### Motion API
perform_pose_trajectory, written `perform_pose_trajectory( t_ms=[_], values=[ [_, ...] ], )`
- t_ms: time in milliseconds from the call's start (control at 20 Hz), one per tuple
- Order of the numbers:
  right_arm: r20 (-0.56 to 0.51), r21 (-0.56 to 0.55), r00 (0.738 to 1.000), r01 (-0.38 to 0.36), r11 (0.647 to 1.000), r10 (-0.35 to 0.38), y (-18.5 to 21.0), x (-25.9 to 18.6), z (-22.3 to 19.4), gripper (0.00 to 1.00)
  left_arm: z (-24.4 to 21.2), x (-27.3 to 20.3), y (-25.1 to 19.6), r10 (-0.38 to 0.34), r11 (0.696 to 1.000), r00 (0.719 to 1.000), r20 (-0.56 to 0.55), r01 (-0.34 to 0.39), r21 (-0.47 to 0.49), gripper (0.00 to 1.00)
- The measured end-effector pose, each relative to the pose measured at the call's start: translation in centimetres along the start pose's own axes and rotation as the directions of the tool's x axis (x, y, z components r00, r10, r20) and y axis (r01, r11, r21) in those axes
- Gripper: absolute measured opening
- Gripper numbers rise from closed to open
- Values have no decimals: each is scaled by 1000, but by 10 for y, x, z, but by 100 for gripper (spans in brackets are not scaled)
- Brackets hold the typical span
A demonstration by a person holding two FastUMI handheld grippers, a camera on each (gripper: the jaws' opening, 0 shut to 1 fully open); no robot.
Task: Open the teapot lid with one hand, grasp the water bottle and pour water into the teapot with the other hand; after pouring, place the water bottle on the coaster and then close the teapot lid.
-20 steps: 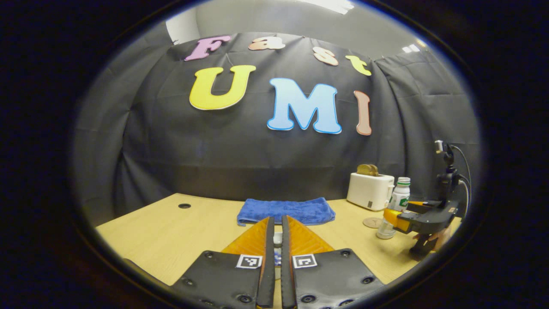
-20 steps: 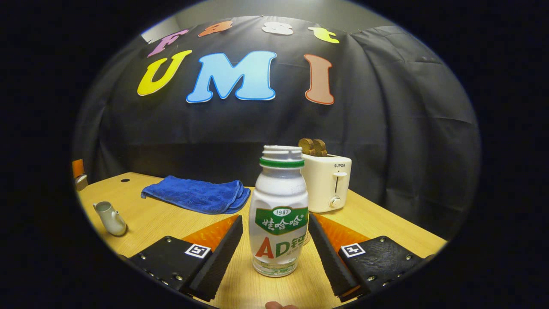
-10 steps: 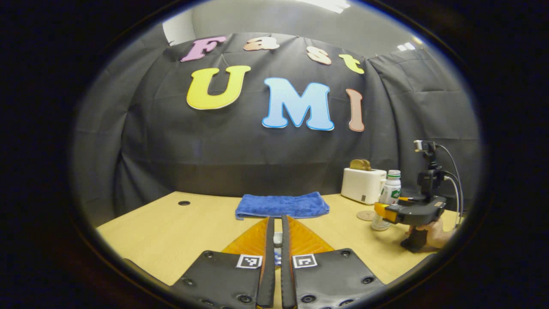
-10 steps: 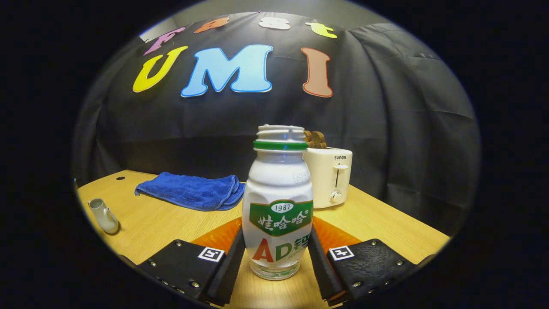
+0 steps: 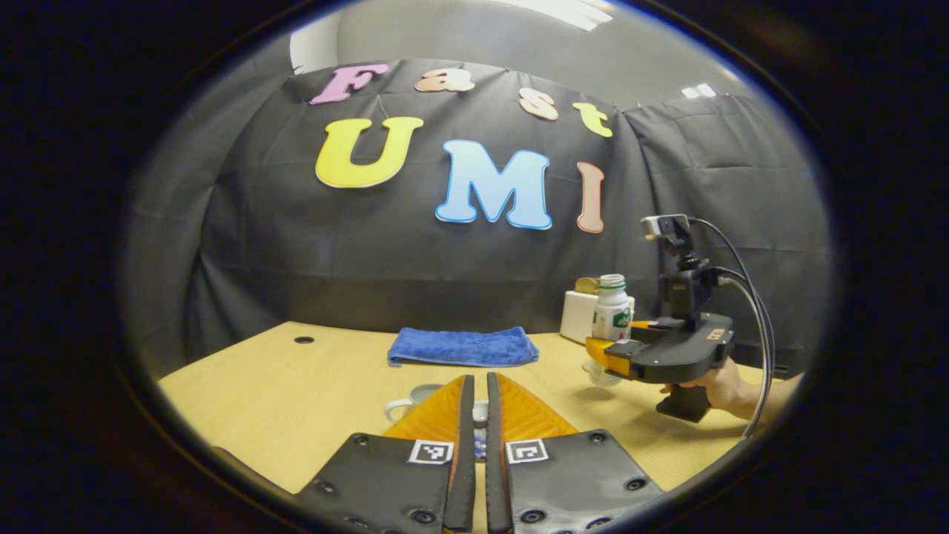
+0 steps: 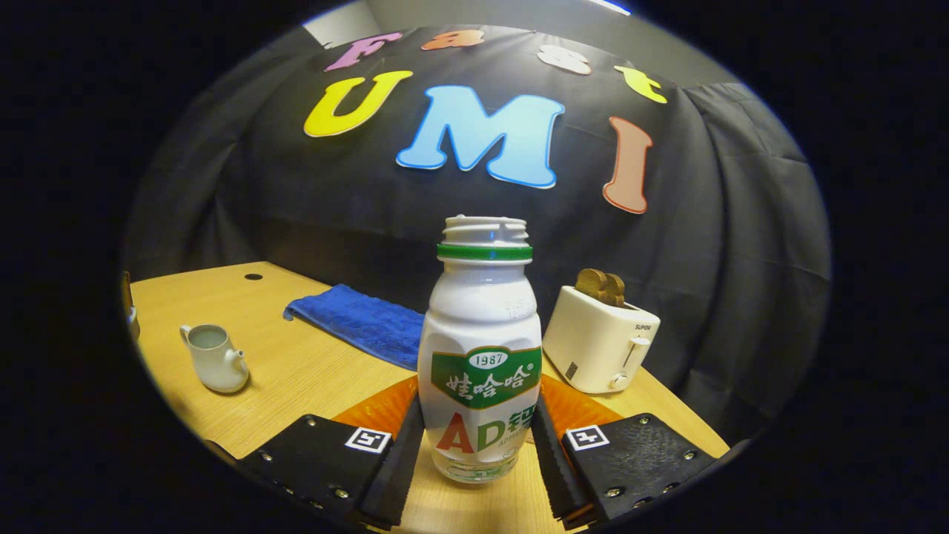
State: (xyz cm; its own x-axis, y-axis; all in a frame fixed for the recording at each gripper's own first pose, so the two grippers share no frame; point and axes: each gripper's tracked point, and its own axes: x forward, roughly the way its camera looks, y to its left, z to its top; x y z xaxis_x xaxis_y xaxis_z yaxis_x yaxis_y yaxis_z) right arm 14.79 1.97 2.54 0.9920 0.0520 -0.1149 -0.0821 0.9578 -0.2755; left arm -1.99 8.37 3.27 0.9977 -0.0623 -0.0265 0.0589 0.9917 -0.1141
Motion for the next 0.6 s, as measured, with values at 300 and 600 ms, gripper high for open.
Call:
perform_pose_trajectory(
  t_ms=[300,600],
  values=[
    [-27,-236,996,-89,968,85,50,1,-1,71,-11,-40,-2,-27,999,1000,1,26,22,12],
    [-76,-471,985,-174,865,157,94,12,2,71,-34,-59,-9,-70,997,997,-35,71,42,16]
  ],
)
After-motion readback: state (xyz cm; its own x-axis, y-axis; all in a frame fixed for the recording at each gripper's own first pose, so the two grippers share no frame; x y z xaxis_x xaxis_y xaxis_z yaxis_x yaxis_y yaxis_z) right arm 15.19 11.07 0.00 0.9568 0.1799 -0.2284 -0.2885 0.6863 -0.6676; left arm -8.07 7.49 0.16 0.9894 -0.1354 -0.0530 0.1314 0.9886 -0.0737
